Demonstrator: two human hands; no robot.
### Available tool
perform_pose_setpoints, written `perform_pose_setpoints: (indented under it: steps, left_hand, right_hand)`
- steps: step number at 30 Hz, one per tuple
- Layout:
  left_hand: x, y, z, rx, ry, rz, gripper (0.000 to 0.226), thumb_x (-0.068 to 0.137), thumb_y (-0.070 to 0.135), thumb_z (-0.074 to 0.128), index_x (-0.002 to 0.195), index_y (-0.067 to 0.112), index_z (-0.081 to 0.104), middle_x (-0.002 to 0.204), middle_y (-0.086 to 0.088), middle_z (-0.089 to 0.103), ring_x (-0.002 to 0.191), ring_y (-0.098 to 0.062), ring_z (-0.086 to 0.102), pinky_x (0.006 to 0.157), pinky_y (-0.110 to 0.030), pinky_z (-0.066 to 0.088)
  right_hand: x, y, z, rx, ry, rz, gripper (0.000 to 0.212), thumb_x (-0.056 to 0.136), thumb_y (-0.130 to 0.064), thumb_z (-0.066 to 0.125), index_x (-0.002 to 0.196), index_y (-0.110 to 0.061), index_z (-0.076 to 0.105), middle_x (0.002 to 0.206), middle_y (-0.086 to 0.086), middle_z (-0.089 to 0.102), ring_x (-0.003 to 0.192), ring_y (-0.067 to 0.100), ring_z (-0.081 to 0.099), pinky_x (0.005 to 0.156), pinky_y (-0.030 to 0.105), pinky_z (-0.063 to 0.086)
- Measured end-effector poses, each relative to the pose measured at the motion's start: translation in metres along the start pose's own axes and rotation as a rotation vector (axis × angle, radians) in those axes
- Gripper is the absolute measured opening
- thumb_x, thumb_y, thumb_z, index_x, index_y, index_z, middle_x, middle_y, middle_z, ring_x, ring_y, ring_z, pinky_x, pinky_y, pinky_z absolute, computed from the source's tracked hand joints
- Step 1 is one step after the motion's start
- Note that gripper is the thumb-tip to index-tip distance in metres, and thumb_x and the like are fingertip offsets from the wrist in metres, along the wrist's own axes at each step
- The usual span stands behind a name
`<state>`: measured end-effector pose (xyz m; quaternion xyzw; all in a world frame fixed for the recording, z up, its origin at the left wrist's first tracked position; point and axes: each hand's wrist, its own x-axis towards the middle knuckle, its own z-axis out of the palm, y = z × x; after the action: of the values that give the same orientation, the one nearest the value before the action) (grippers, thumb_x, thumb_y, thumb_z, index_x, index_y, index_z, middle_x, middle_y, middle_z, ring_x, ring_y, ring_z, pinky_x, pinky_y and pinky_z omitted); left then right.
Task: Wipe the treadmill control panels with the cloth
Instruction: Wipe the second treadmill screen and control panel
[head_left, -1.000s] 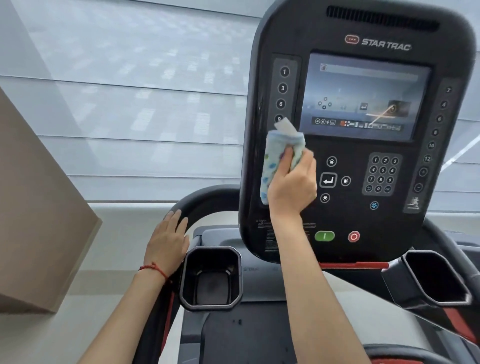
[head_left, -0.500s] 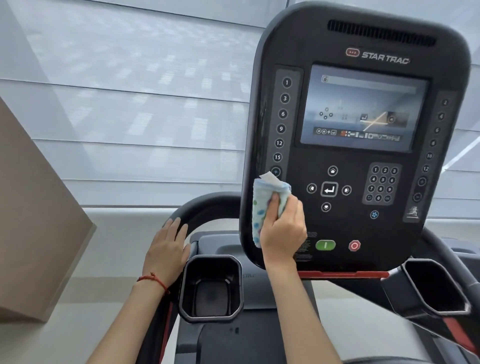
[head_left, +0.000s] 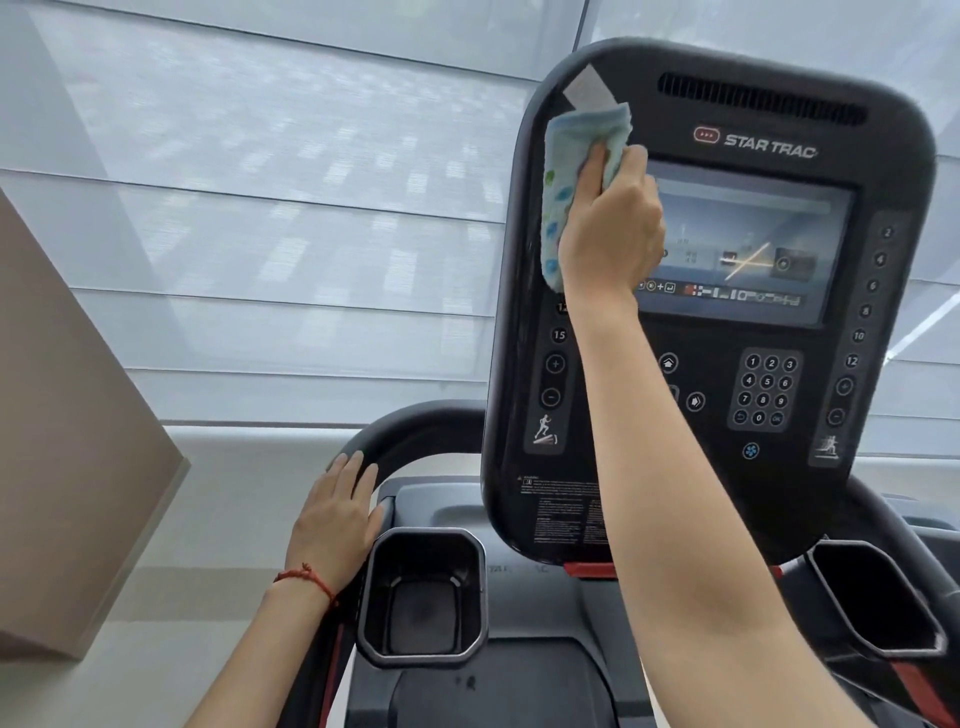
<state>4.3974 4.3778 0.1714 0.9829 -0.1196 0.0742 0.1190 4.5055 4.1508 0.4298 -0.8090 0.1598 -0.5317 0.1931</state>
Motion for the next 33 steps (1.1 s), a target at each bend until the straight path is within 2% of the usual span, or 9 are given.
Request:
perform_pose_setpoints:
  steps: [3, 6, 11, 13, 14, 16, 24, 28, 33]
  left_hand:
    - [-0.001, -0.002, 0.000, 0.023, -0.028, 0.012, 0.082, 0.099, 0.045, 0.001, 0.107, -0.005, 0.066, 0.112, -0.025, 0.062, 0.104, -0.041, 0.059, 0.082, -0.048, 0.051]
    - [-0.001, -0.002, -0.001, 0.041, -0.045, 0.001, 0.075, 0.100, 0.042, 0.007, 0.108, -0.004, 0.065, 0.112, -0.024, 0.062, 0.105, -0.039, 0.059, 0.084, -0.046, 0.050]
    - [-0.001, 0.000, -0.005, 0.057, -0.068, -0.017, 0.050, 0.082, 0.032, 0.040, 0.106, -0.005, 0.066, 0.112, -0.025, 0.062, 0.104, -0.041, 0.059, 0.083, -0.049, 0.050]
    - [0.000, -0.001, -0.005, 0.062, -0.015, 0.017, 0.041, 0.079, 0.025, 0.064, 0.106, -0.005, 0.065, 0.112, -0.025, 0.061, 0.104, -0.041, 0.059, 0.083, -0.050, 0.050]
    - [0.000, -0.001, -0.006, 0.052, -0.009, 0.023, 0.043, 0.072, 0.018, 0.076, 0.106, -0.005, 0.065, 0.112, -0.026, 0.061, 0.104, -0.042, 0.059, 0.083, -0.051, 0.050]
    - [-0.001, 0.000, -0.007, 0.021, -0.014, 0.031, 0.053, 0.060, 0.011, 0.085, 0.106, -0.006, 0.065, 0.111, -0.027, 0.062, 0.103, -0.043, 0.059, 0.082, -0.053, 0.050]
    - [-0.001, -0.001, -0.004, 0.022, -0.004, 0.066, 0.040, 0.073, 0.015, 0.072, 0.106, -0.007, 0.065, 0.110, -0.030, 0.061, 0.102, -0.047, 0.059, 0.081, -0.056, 0.048]
    - [-0.008, 0.005, -0.010, -0.048, 0.040, 0.087, 0.052, 0.082, 0.031, 0.037, 0.107, -0.006, 0.065, 0.109, -0.027, 0.062, 0.101, -0.044, 0.059, 0.083, -0.052, 0.049]
    - [-0.019, 0.023, -0.020, -0.114, 0.207, 0.147, 0.051, 0.084, 0.030, 0.038, 0.113, -0.004, 0.062, 0.116, -0.025, 0.060, 0.108, -0.041, 0.056, 0.093, -0.050, 0.043]
  right_hand:
    - [-0.007, 0.002, 0.000, 0.002, 0.007, -0.002, 0.038, 0.097, -0.039, 0.037, 0.106, -0.008, 0.057, 0.086, 0.008, 0.066, 0.073, 0.024, 0.064, 0.057, 0.025, 0.037]
    - [-0.031, 0.011, -0.003, 0.029, 0.020, -0.038, 0.040, 0.095, -0.038, 0.040, 0.095, -0.004, 0.061, 0.073, 0.011, 0.065, 0.063, 0.027, 0.064, 0.051, 0.027, 0.043]
    - [-0.096, 0.038, -0.017, 0.000, 0.021, -0.113, 0.038, 0.094, -0.034, 0.043, 0.080, -0.003, 0.060, 0.062, 0.008, 0.060, 0.049, 0.021, 0.059, 0.041, 0.020, 0.036]
    - [-0.126, 0.051, -0.028, -0.034, -0.019, -0.130, 0.042, 0.096, -0.034, 0.039, 0.077, -0.002, 0.059, 0.061, 0.007, 0.057, 0.048, 0.019, 0.057, 0.042, 0.017, 0.031]
    - [-0.141, 0.057, -0.034, -0.045, -0.045, -0.134, 0.044, 0.097, -0.034, 0.036, 0.077, -0.002, 0.058, 0.061, 0.007, 0.056, 0.048, 0.019, 0.056, 0.043, 0.017, 0.030]
    - [-0.168, 0.068, -0.044, -0.047, -0.105, -0.128, 0.041, 0.097, -0.032, 0.037, 0.077, -0.003, 0.057, 0.062, 0.008, 0.055, 0.049, 0.019, 0.054, 0.041, 0.019, 0.033]
    - [-0.221, 0.092, -0.081, 0.005, -0.338, -0.005, 0.046, 0.097, -0.042, 0.029, 0.078, -0.006, 0.052, 0.063, 0.006, 0.056, 0.051, 0.021, 0.055, 0.043, 0.022, 0.036]
    - [-0.219, 0.099, -0.102, 0.210, -0.505, 0.304, 0.028, 0.094, -0.038, 0.044, 0.076, -0.017, 0.048, 0.067, -0.001, 0.058, 0.062, 0.021, 0.055, 0.055, 0.030, 0.039]
    - [-0.209, 0.112, -0.132, 0.285, -0.553, 0.504, 0.022, 0.094, -0.033, 0.048, 0.073, -0.024, 0.047, 0.067, -0.005, 0.058, 0.065, 0.014, 0.057, 0.057, 0.027, 0.044]
